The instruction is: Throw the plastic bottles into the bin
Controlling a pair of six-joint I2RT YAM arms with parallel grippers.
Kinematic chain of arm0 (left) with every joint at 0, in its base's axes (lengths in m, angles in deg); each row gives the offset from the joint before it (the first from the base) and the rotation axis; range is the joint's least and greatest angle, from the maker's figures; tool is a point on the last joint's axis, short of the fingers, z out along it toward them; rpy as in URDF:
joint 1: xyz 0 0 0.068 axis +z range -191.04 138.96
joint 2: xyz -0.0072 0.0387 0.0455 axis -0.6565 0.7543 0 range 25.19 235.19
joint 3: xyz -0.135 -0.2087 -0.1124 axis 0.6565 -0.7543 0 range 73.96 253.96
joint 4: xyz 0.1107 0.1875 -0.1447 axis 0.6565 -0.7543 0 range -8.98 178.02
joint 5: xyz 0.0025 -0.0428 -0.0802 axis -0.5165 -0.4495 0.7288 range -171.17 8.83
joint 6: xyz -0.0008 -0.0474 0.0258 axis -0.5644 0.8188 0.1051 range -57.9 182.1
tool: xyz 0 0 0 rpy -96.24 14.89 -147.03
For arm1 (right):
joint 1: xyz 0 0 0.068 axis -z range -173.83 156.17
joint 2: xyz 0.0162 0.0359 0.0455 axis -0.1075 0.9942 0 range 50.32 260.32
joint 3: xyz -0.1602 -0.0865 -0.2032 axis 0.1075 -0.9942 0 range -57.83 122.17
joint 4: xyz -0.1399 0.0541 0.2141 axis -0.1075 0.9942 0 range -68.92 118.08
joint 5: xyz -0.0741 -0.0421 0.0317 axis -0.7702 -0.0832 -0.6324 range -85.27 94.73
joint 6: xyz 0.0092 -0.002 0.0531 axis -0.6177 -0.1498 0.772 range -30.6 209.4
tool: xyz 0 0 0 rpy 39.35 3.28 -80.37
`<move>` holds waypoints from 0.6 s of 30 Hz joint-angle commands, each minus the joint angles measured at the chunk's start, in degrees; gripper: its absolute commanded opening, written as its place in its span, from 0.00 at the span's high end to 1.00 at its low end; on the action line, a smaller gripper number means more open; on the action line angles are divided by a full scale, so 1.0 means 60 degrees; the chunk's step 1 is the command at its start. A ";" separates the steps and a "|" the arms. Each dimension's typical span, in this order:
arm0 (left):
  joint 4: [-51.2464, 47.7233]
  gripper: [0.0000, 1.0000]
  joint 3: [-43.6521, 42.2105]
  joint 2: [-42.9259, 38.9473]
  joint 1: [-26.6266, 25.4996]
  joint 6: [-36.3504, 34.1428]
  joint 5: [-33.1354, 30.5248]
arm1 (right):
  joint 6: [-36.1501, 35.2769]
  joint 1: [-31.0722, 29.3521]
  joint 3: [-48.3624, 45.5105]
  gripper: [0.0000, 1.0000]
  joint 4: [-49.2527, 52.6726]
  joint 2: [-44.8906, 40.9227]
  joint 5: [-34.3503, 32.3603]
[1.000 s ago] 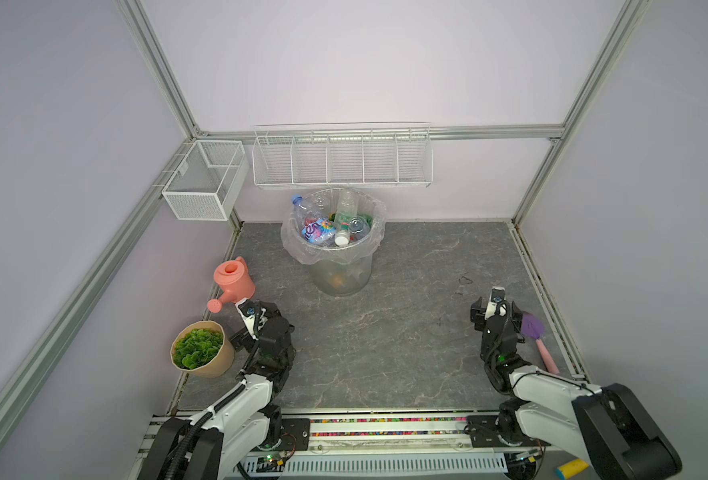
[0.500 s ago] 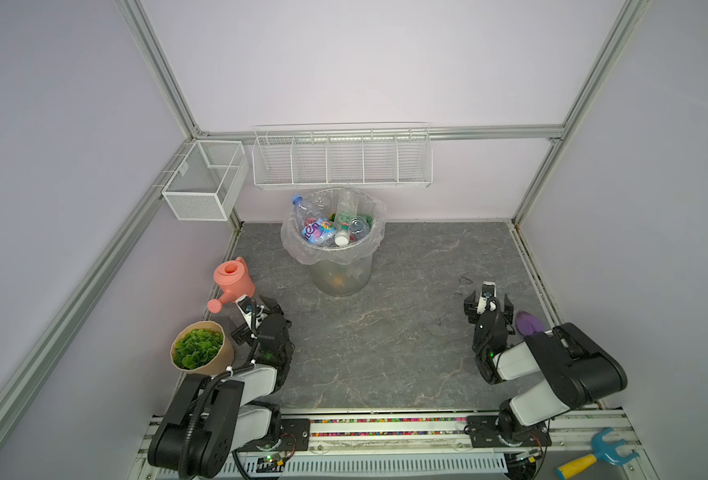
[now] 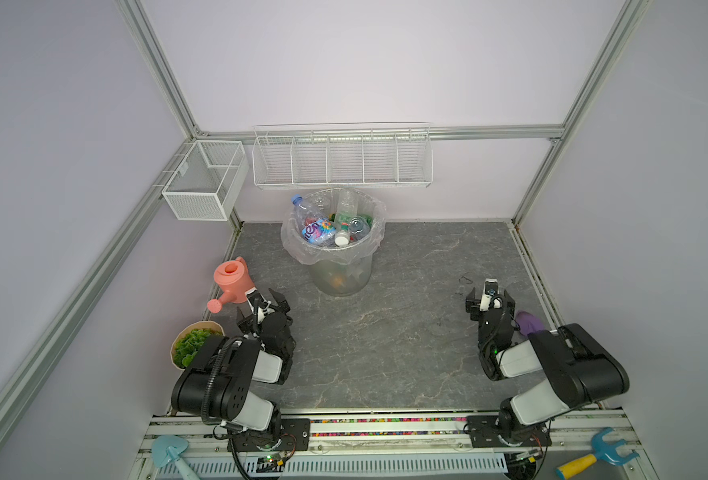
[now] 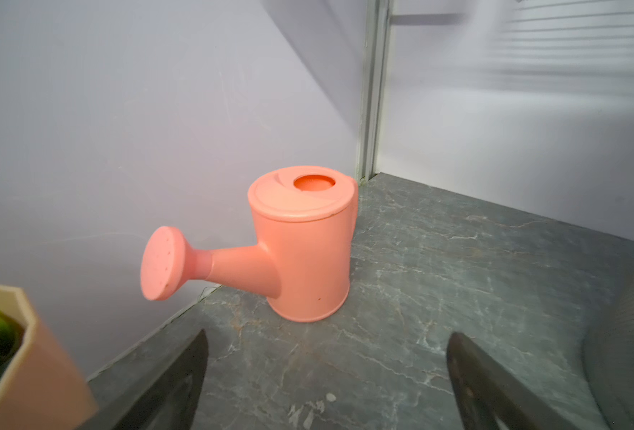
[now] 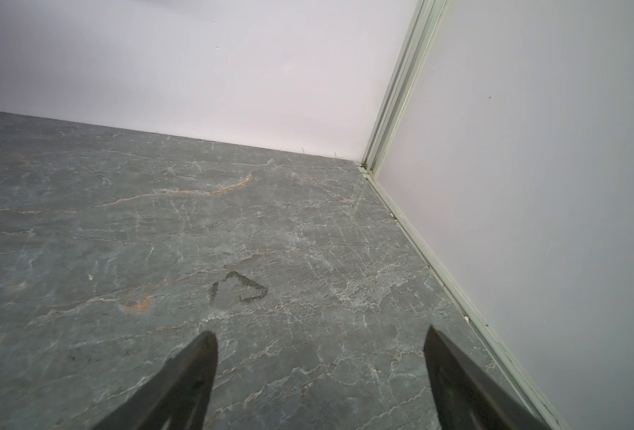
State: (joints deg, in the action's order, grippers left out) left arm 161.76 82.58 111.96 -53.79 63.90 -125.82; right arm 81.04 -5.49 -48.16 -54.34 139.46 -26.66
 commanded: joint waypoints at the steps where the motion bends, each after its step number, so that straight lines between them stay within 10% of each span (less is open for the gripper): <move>1: 0.1166 0.01 -0.0116 0.0282 0.0053 -0.0429 0.0664 | 0.0413 0.0507 0.0175 0.11 0.0365 -0.0191 0.1179; 18: 0.1202 0.01 -0.0734 -0.0221 0.0024 -0.0182 0.1150 | -0.0223 0.0244 -0.0257 0.11 -0.1127 0.0526 0.1783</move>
State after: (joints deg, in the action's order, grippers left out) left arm 166.52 78.30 110.58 -53.79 63.49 -120.72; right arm 81.43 -3.77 -48.84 -57.03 142.45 -17.81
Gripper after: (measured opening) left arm 0.991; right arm 0.889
